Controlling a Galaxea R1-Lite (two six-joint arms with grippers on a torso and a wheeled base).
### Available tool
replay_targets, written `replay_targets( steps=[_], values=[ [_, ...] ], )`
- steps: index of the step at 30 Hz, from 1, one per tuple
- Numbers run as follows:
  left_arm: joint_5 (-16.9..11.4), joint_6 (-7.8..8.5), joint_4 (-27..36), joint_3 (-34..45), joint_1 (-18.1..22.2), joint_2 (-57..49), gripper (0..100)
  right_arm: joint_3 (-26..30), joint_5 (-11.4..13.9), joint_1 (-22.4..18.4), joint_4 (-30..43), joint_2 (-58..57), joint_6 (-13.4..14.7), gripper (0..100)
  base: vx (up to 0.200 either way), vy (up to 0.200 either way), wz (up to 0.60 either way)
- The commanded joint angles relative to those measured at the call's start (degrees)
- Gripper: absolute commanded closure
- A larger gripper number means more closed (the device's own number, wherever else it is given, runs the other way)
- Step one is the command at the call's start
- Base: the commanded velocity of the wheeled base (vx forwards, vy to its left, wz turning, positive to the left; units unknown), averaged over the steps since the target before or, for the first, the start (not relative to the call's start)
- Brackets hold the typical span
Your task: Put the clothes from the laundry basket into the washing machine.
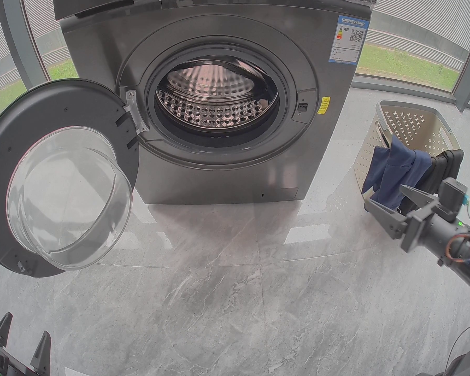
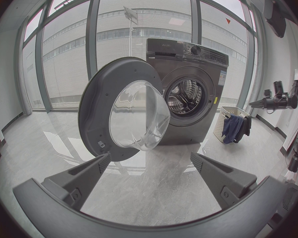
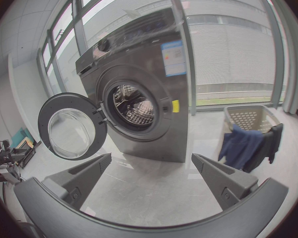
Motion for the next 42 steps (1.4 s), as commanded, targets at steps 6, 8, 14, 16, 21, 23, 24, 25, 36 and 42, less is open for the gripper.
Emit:
replay_targets(
  steps=[6,8,14,16,21,23,24,25,36,42],
  values=[
    [0.06,0.18,-0.01,1.01,0.00,-1.04,0,21.42,1.17,-17.96,32.06,-61.98,-1.81,0,0.000,0.000,0.00],
    [-0.02,0.18,-0.01,1.01,0.00,-1.04,0,21.07,1.43,-19.98,40.76,-69.98,-1.81,0,0.000,0.000,0.00],
    [0.06,0.18,-0.01,1.01,0.00,-1.04,0,21.42,0.90,-21.30,44.89,-72.88,-1.19,0,0.000,0.000,0.00],
    [0.06,0.18,-0.01,1.01,0.00,-1.04,0,21.42,0.20,-21.48,45.77,-72.88,-1.19,0,0.000,0.000,0.00],
    [0.06,0.27,-0.01,1.01,0.00,-1.04,0,21.42,2.22,-29.30,51.66,-76.04,-2.42,0,0.000,0.000,0.00],
    [0.06,0.27,-0.01,1.01,0.00,-1.04,0,21.42,3.89,-28.24,52.54,-77.45,-2.60,0,0.000,0.000,0.00],
    [0.06,0.27,-0.01,1.01,0.00,-1.04,0,21.42,3.89,-28.24,52.54,-77.45,-2.60,0,0.000,0.000,0.00],
    [0.06,0.18,-0.01,1.01,0.00,-1.04,0,21.42,4.15,-27.89,52.54,-77.89,-2.86,0,0.000,0.000,0.00],
    [0.06,0.27,-0.01,1.01,0.00,-1.04,0,21.24,4.59,-27.80,56.32,-77.89,-3.48,0,0.000,0.000,0.00],
    [0.06,0.27,-0.01,1.01,0.00,-1.04,0,21.33,4.68,-27.80,56.23,-77.89,-3.48,0,0.000,0.000,0.00]
  ],
)
